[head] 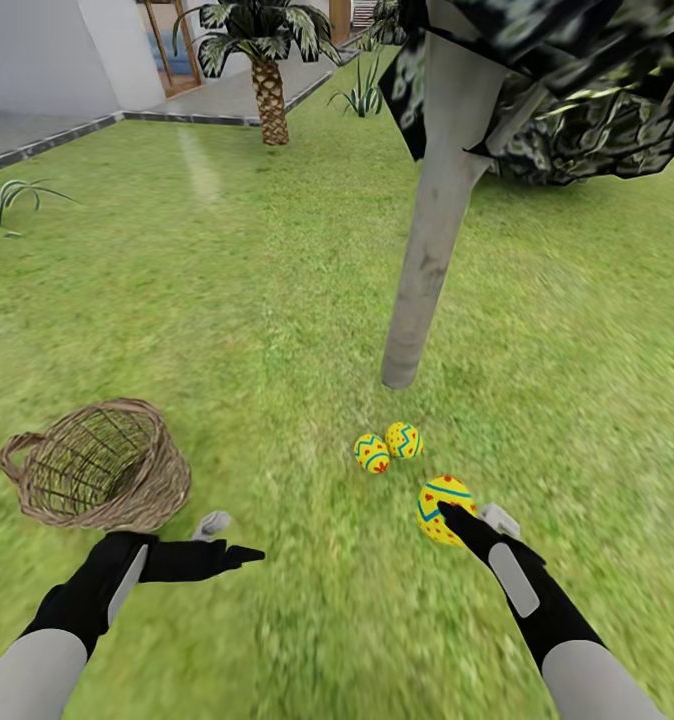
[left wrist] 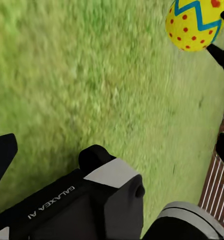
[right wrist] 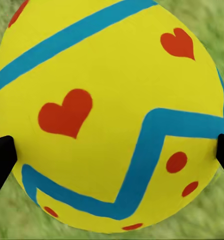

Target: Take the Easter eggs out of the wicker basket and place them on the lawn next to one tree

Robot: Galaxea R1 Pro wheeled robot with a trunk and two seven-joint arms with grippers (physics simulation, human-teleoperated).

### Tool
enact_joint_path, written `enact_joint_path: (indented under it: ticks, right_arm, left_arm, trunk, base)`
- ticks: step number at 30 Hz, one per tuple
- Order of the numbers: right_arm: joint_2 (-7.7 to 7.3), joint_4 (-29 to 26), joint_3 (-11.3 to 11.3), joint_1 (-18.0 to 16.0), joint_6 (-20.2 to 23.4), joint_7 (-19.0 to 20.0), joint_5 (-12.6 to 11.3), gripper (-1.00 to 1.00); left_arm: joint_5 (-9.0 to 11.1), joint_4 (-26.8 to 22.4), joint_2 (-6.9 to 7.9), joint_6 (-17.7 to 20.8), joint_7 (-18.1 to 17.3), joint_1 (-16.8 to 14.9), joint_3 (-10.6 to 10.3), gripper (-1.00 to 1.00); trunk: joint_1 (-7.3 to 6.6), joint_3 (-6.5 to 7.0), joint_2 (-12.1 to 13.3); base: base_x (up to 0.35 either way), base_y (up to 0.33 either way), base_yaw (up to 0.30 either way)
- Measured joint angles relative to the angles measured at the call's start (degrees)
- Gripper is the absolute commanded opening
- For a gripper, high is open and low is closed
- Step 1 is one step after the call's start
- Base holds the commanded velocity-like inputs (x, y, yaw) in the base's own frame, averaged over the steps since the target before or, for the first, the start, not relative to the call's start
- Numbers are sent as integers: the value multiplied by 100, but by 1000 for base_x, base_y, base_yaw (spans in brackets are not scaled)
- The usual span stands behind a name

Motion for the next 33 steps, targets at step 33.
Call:
enact_joint_path:
  ticks: [33]
  right_arm:
    - [-58, -162, 8, -4, 61, 495, -251, -100]
  left_arm:
    - [-59, 15, -2, -27, -2108, 58, -160, 100]
  trunk:
    - [725, -812, -1324]
  base:
    - [0, 0, 0]
